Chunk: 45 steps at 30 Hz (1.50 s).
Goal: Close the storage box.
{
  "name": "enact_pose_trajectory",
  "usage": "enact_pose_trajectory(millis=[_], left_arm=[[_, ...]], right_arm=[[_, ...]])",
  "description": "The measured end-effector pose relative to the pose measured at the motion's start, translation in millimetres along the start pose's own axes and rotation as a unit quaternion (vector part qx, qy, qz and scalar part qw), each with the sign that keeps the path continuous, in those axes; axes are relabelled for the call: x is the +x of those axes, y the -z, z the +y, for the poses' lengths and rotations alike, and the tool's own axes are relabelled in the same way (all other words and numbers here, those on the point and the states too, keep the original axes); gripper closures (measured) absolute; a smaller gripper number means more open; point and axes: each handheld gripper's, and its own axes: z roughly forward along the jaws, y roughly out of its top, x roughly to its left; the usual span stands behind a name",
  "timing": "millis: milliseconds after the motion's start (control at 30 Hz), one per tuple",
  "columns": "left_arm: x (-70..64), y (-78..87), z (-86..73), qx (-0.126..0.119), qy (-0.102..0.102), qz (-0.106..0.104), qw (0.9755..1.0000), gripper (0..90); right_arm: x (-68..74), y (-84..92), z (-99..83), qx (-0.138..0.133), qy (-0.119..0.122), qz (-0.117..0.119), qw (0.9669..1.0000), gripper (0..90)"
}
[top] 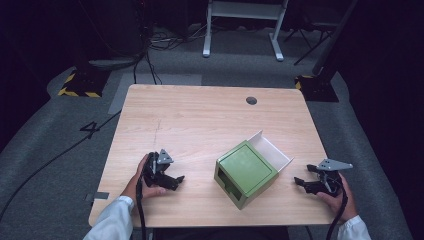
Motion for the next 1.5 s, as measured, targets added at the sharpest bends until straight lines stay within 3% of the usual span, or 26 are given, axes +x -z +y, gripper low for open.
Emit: enact_pose_trajectory(millis=[167,400,433,567,700,1033,1267,1500], left_arm=[[0.6,-0.7,0.5,-0.001,-0.003,-0.004,1.0000,0.1],[1.0,0.7,-1.1,-0.001,-0.006,-0.007,1.0000,0.4],[1.1,1.0,-1.2,-0.001,-0.007,-0.006,1.0000,0.4],[0.8,1.2,-1.6,-0.002,-0.007,-0.006,1.0000,0.4],[0.8,1.2,-1.6,-0.002,-0.007,-0.006,1.0000,0.4],[0.5,1.2,-1.8,-0.002,-0.005,-0.006,1.0000,0.4],[0.6,1.2,-1.8,-0.002,-0.005,-0.006,1.0000,0.4],[0.6,1.2,-1.8,-0.002,-0.005,-0.006,1.0000,0.4]], right_arm=[[-1.3,-0.4,0.8,-0.002,-0.003,-0.008,1.0000,18.0],[-9.5,2.3,5.6,-0.017,-0.024,-0.021,0.9993,21.8],[-11.2,3.1,8.8,-0.015,-0.019,-0.031,0.9992,22.5],[-18.6,11.4,29.1,-0.034,-0.013,-0.030,0.9989,25.0],[-20.6,15.6,50.8,-0.055,-0.003,-0.022,0.9983,27.2],[-15.2,8.6,89.8,-0.062,0.020,0.003,0.9979,28.8],[-8.9,-3.5,101.9,-0.049,0.033,0.023,0.9980,30.3],[-8.5,-15.2,106.2,-0.044,0.025,0.038,0.9980,35.2]])
